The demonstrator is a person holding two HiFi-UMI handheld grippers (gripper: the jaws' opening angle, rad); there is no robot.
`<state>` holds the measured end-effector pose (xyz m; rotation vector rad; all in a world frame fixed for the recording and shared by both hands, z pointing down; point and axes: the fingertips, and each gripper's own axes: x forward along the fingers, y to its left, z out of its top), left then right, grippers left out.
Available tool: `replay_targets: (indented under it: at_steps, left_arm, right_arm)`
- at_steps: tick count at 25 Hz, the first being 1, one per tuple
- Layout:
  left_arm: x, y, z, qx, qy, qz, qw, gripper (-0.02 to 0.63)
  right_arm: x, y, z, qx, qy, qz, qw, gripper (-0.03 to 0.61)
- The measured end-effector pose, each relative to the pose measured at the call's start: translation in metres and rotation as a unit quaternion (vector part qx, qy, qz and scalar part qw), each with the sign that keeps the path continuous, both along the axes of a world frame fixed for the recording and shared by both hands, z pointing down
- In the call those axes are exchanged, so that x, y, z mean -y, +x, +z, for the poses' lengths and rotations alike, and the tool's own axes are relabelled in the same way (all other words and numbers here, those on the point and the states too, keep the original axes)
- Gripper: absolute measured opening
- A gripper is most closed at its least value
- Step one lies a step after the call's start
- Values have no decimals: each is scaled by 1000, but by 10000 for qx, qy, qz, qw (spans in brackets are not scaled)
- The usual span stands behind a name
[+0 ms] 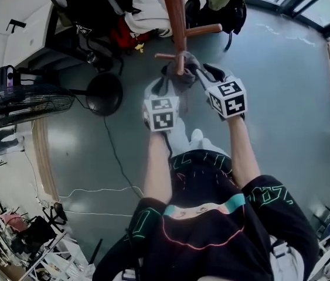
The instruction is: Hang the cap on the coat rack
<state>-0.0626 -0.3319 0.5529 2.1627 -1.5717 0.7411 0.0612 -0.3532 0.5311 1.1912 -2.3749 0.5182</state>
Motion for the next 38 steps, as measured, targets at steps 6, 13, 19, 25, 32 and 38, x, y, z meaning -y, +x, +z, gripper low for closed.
replay_targets:
  at_steps: [6, 13, 19, 25, 32, 38]
  left_arm:
    - [-2, -1, -61, -166, 907, -241, 9954, 11]
    - [9, -20, -156, -289, 1894, -602, 9796, 11]
    - [13, -32, -212, -294, 2520, -741, 9645, 11]
    - [19, -22, -246, -410, 2982, -608, 9517, 9]
    - [19, -10, -268, -896, 3430, -340, 9344, 9]
    - [15, -8, -276, -1377, 3584, -308, 9228, 9]
  right_arm:
    - [-6, 12, -60, 536, 837, 0, 9951, 3]
    - [1, 10, -144, 807, 1856, -69, 9793, 3]
    - [5, 19, -213, 949, 2720, 139, 9575, 3]
    - [7, 36, -240, 907, 3040, 349, 9477, 3]
    - [10, 46, -250, 884, 3113, 494, 9449, 3]
    - [9, 48, -250, 853, 3134, 521, 9443, 3]
